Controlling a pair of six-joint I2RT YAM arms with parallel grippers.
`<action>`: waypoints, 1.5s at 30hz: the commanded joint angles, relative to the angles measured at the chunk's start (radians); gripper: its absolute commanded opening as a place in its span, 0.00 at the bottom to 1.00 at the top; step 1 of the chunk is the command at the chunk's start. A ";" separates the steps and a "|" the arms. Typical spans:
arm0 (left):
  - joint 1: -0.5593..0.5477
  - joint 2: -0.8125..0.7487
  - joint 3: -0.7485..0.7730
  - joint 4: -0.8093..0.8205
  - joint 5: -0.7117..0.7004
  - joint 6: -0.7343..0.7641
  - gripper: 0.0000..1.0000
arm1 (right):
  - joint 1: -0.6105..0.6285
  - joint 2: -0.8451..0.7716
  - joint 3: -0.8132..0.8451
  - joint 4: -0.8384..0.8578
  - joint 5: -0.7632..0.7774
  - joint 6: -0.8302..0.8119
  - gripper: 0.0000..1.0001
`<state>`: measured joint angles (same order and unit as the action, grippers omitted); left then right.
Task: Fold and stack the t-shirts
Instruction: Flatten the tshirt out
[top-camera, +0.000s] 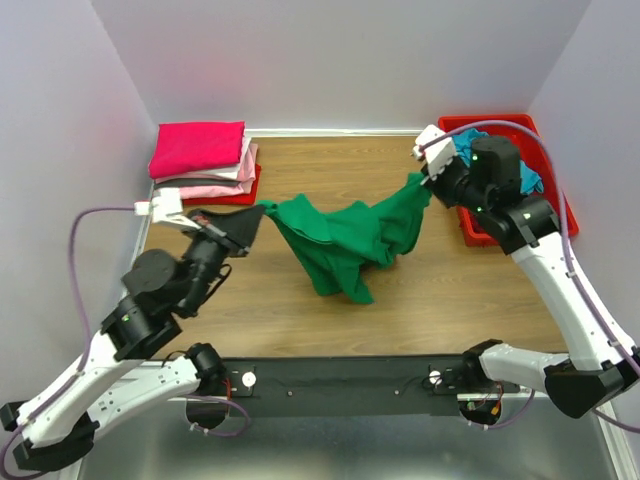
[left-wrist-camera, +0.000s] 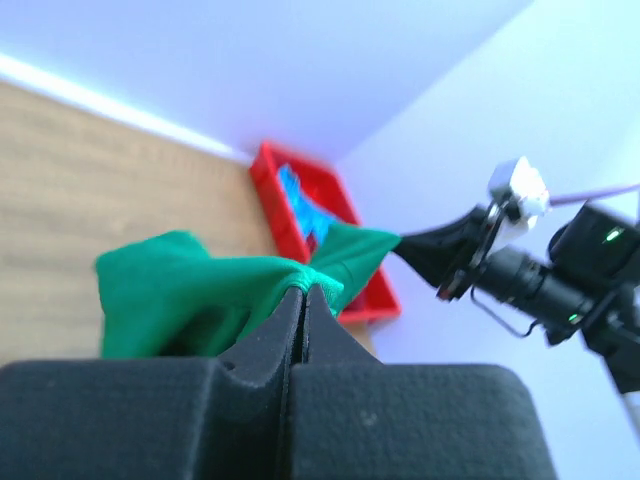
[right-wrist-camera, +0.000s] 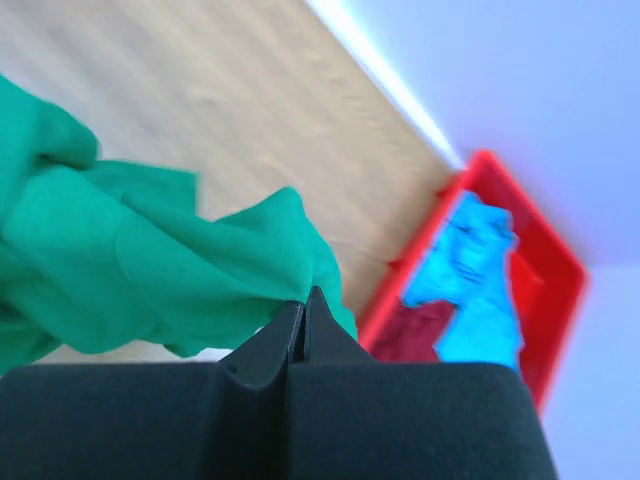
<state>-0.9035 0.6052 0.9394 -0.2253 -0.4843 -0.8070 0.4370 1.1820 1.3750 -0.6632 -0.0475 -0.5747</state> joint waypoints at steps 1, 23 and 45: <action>0.003 -0.065 0.068 -0.034 -0.123 0.072 0.00 | -0.064 -0.045 0.082 -0.050 0.067 -0.036 0.00; 0.003 -0.137 0.190 0.035 -0.019 0.278 0.00 | -0.250 -0.012 0.366 -0.039 0.008 0.082 0.00; 0.003 0.058 0.215 0.241 0.378 0.101 0.00 | -0.253 0.307 0.737 0.051 -0.249 0.252 0.00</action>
<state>-0.9035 0.7380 1.1995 -0.0475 -0.2794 -0.5461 0.1936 1.3846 2.0018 -0.6647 -0.1669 -0.4229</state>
